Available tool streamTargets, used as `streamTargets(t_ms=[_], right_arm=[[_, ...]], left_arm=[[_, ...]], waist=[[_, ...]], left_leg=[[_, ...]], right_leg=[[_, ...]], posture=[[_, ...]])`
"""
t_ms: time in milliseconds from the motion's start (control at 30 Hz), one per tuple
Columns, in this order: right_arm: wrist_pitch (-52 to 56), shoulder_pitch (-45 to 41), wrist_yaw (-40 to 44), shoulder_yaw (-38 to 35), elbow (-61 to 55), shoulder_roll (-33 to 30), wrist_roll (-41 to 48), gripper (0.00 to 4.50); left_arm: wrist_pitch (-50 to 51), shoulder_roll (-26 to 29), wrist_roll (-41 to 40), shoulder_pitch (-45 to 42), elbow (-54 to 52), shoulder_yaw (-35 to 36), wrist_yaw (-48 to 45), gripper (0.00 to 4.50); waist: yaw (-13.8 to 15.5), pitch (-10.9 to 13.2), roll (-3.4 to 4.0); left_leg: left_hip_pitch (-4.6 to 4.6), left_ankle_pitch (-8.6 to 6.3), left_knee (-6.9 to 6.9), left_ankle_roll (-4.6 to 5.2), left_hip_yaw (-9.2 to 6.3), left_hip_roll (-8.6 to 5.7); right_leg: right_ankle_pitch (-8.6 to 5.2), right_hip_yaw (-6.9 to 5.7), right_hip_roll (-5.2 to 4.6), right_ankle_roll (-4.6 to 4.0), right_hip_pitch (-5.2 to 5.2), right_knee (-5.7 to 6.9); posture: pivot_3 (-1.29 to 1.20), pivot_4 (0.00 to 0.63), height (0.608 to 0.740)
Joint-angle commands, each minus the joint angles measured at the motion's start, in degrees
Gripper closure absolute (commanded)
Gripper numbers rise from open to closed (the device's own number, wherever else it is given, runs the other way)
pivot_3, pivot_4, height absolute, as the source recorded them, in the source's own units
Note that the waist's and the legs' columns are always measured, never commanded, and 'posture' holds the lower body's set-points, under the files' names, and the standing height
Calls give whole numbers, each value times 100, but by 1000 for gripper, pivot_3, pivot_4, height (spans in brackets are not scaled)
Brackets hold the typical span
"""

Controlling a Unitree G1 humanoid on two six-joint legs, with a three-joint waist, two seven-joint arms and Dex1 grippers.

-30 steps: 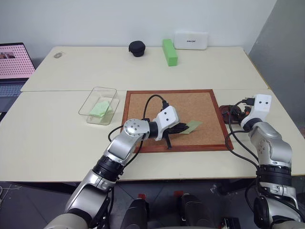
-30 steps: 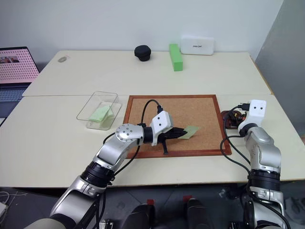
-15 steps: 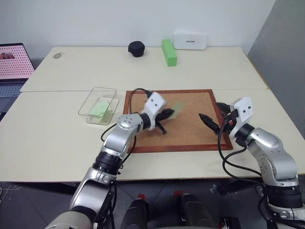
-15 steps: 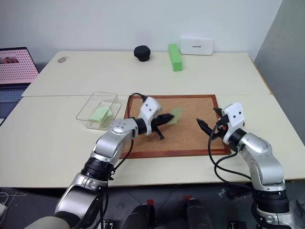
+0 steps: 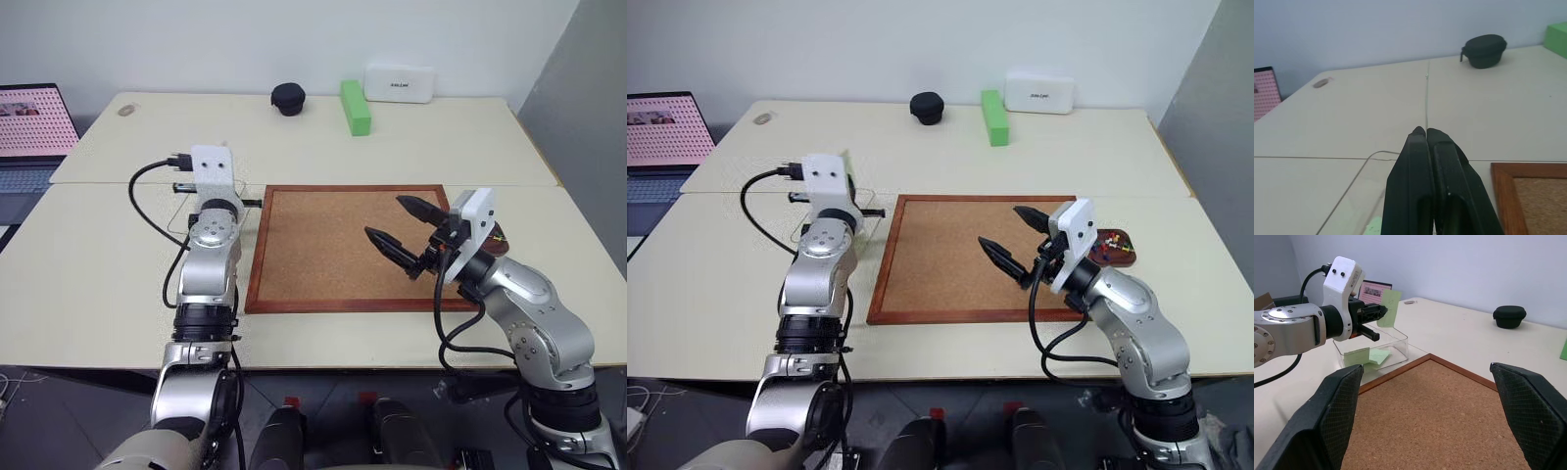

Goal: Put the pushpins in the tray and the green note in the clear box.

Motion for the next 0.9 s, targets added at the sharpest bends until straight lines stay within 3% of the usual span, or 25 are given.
streamTargets(t_ms=[33, 400, 433, 533, 900], right_arm=[[-38, -126, 147, 15, -129, -59, 144, 101], [-11, -161, 108, 23, -197, -25, 238, 101], [-13, -170, 100, 22, -191, -29, 233, 77], [-16, -207, 48, 4, -150, -17, 218, 77], [-91, -196, -188, -24, -43, 40, 61, 77]], left_arm=[[138, 2, -55, -22, -158, 201, 126, 4500], [523, -90, -187, -126, -86, 638, 553, 4500], [511, -95, -197, -129, -86, 630, 534, 4097], [513, -106, -216, -126, -105, 601, 535, 3613], [456, -130, -233, -6, -268, 492, 478, 1133]], waist=[[-3, 0, 0], [-8, 0, 0], [-8, 0, 0], [-8, 0, 0], [-9, 0, 0]], left_leg=[[0, 0, 0, 0, 0, 0], [1, 0, 0, 0, 0, 2], [1, 0, 0, 0, -1, 2], [1, 0, 0, 0, -1, 2], [1, 0, 1, -1, 0, 2]], right_leg=[[0, -1, 1, 0, 0, 1], [0, -2, 3, 0, 0, 2], [0, -2, 3, 0, 0, 2], [0, -2, 3, 0, 0, 2], [0, -2, 3, -1, 0, 3]], posture=[[0, 150, 740], [0, 150, 740], [0, 150, 740], [0, 150, 740], [0, 150, 740]])
